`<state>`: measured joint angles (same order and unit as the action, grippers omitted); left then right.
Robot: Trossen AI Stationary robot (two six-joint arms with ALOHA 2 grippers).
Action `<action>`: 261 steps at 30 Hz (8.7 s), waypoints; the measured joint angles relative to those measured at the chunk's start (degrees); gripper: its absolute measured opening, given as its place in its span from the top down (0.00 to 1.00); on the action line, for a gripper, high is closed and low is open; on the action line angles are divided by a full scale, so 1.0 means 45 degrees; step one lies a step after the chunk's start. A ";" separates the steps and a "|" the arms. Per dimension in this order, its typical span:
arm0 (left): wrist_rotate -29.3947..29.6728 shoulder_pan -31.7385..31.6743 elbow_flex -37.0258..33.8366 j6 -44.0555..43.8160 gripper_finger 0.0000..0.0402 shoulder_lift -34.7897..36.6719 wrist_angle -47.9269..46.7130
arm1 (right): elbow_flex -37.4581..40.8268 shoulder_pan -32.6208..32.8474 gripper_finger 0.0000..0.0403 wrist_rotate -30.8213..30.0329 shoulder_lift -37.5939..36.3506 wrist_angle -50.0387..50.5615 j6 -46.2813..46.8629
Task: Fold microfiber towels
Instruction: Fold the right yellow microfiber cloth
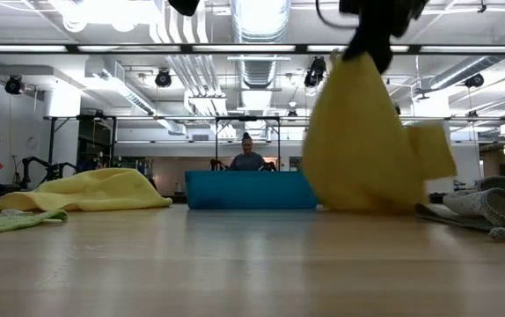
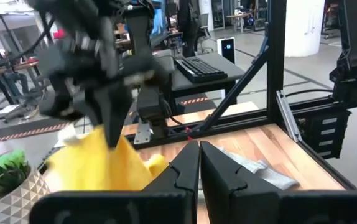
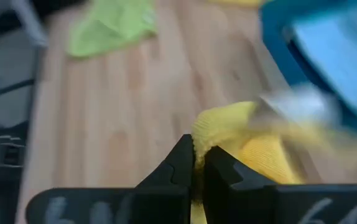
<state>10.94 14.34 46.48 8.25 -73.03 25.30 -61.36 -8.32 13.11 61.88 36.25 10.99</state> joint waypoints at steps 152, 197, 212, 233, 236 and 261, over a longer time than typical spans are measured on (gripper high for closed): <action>-0.1623 -0.0186 -0.0384 -0.5878 1.00 -0.1676 -0.5391 | -0.2467 0.6995 0.61 -0.6427 0.8659 -0.0184 -0.3036; 0.0779 -0.0340 -0.0413 -0.4170 0.67 -0.3077 -0.4965 | -0.3345 0.5982 0.98 -0.7250 0.6558 0.1822 -0.2029; 0.2726 -0.0890 -0.0423 -0.4658 0.44 -0.5913 -0.4352 | -0.3211 0.6014 0.98 -0.7238 0.6539 0.1461 -0.1791; -0.3395 -0.0095 -0.0345 -0.3112 1.00 -0.2496 -0.5650 | -0.3094 0.6077 0.98 -0.3605 0.6539 0.0725 -0.0312; -0.4038 0.0547 -0.0345 -0.3240 1.00 -0.1533 -0.5965 | -0.2888 0.6092 0.97 -0.1820 0.6539 -0.0837 -0.0350; -0.3746 0.1868 -0.0408 -0.6436 1.00 -0.2090 -0.7195 | -0.1425 0.4538 0.46 -0.3792 0.6558 -0.3265 -0.1000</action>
<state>-5.91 22.74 44.64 -20.71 -82.44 -7.08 -67.77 12.10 -3.96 91.39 21.56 6.49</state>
